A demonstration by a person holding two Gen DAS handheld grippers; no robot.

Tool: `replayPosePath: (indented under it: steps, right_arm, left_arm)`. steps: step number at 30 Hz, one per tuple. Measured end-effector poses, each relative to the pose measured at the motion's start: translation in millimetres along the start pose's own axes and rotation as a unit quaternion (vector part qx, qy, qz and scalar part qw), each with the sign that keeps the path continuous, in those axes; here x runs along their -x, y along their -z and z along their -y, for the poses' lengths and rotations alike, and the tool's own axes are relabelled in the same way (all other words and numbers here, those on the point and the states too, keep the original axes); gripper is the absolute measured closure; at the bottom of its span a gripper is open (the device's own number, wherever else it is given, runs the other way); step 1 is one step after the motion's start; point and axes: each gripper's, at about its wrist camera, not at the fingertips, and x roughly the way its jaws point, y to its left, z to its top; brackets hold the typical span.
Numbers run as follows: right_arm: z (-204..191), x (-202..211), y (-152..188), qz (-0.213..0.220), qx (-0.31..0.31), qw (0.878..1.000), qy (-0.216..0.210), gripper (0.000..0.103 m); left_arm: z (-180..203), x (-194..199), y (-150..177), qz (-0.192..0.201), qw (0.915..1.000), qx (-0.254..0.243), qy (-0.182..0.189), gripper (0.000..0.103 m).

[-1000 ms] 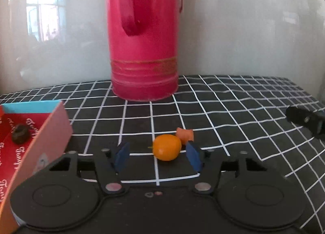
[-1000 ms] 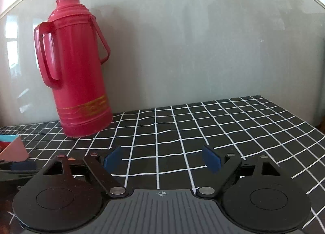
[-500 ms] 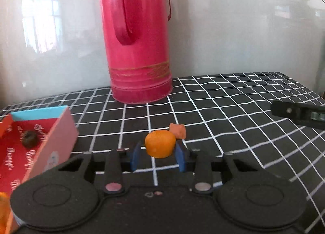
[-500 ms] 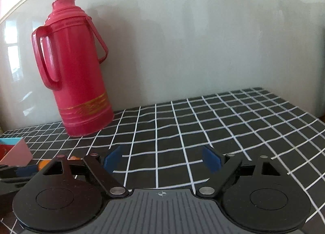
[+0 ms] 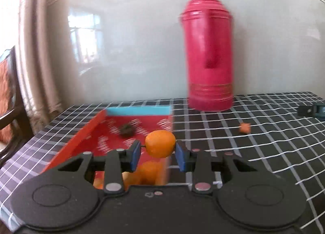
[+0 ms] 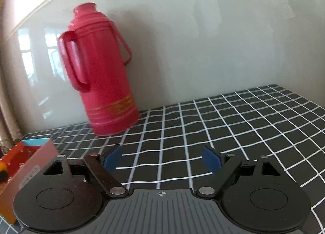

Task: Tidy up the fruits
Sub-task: 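Carry the small orange with the left tool into the box and release, then move the right tool to the carrot piece and grasp it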

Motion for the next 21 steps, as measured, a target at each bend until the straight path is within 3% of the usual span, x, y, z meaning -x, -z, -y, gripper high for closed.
replayPosePath:
  steps: [7, 8, 9, 11, 14, 21]
  right_arm:
    - [-35.0, 7.5, 17.3, -0.005, 0.023, 1.000, -0.014, 0.018]
    - [-39.4, 8.2, 18.7, -0.003, 0.029, 0.999, -0.013, 0.018]
    - [-43.7, 9.4, 20.3, 0.000, 0.036, 0.999, -0.013, 0.018]
    - [-49.7, 12.4, 22.8, 0.008, 0.043, 0.999, -0.016, 0.018]
    - [-53.6, 15.9, 26.8, 0.012, 0.054, 0.998, -0.022, 0.018]
    - [-59.7, 13.3, 32.1, 0.002, 0.073, 0.997, -0.029, 0.018]
  left_arm:
    - [-47.5, -6.2, 4.8, -0.003, 0.9985, 0.028, -0.047, 0.074]
    - [-52.7, -5.9, 8.1, -0.006, 0.9984, 0.031, -0.046, 0.067]
    - [-54.3, -7.9, 9.2, -0.010, 0.9984, 0.034, -0.045, 0.042]
    - [-58.0, -0.5, 10.7, 0.004, 0.9975, 0.040, -0.058, 0.009]
    - [-58.6, 12.2, 6.4, 0.034, 0.9966, 0.041, -0.064, 0.010]
    - [-64.4, 15.2, 10.8, 0.030, 0.9954, 0.066, -0.063, 0.008]
